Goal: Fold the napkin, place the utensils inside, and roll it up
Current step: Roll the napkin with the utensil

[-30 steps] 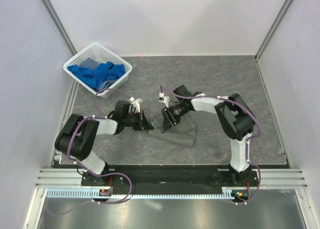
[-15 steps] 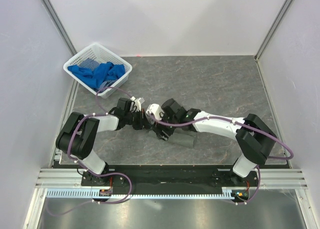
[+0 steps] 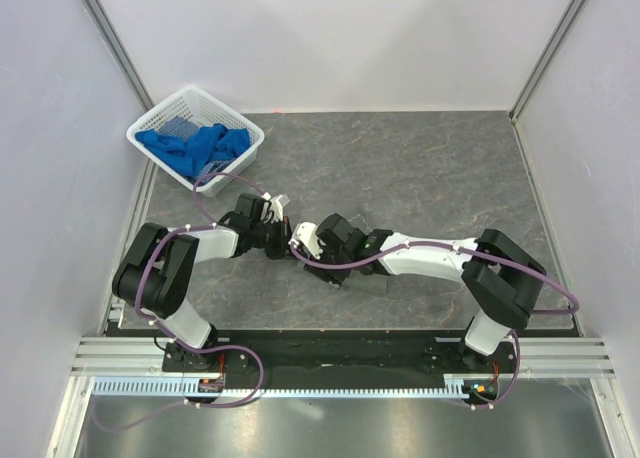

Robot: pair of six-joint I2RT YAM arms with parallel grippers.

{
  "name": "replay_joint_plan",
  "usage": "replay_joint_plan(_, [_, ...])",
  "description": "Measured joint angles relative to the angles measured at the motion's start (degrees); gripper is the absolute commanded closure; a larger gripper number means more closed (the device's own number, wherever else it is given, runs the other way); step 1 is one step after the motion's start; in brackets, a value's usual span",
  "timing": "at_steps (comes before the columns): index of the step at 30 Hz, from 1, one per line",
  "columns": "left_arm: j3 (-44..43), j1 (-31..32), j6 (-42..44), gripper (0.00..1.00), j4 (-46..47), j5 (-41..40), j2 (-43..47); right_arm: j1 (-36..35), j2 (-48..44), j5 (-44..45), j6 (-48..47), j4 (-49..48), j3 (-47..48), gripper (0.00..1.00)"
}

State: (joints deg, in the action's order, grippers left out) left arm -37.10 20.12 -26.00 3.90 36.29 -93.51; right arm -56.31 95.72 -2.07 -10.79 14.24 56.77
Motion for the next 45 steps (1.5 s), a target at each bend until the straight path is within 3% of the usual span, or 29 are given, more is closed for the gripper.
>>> replay_joint_plan(7, [-0.6,0.0,0.0,0.98,-1.0,0.0,-0.3,-0.1,2.8,0.7,-0.6,0.0,-0.1,0.41])
replay_joint_plan(8, [-0.7,0.0,0.0,0.98,-1.1,0.0,-0.3,-0.1,3.1,0.8,-0.6,0.0,-0.1,0.5])
replay_joint_plan(10, [-0.8,0.0,0.0,0.97,-1.3,0.0,-0.4,-0.1,3.7,0.5,-0.4,-0.3,-0.1,0.58])
replay_joint_plan(12, [-0.9,0.0,0.0,0.84,-1.4,0.0,-0.4,-0.1,3.9,-0.2,-0.2,-0.3,-0.1,0.65])
replay_joint_plan(13, [-1.0,0.0,0.0,0.67,-1.5,0.0,-0.4,-0.1,4.0,-1.0,-0.1,-0.3,0.0,0.67])
replay_joint_plan(15, [-1.1,0.0,0.0,0.45,-1.8,-0.5,-0.2,0.7,4.2,-2.9,0.1,-0.3,0.1,0.71])
replay_joint_plan(18, [-1.1,-0.2,-0.8,0.33,-2.2,-1.9,1.8,3.0,4.6,-7.6,0.3,-0.4,0.4,0.74])
replay_joint_plan(30, [2.9,-1.0,-0.4,0.3,-2.7,-10.3,15.7,14.6,9.1,-33.0,3.5,-0.9,1.7,0.77])
replay_joint_plan(39, [7.6,-1.0,-0.3,0.38,2.7,-6.1,15.9,20.1,16.4,-48.3,6.8,0.8,5.4,0.78])
replay_joint_plan(45, [7.6,-1.0,-0.3,0.46,7.1,-4.2,12.3,21.8,19.4,-53.5,8.2,1.3,6.7,0.78])
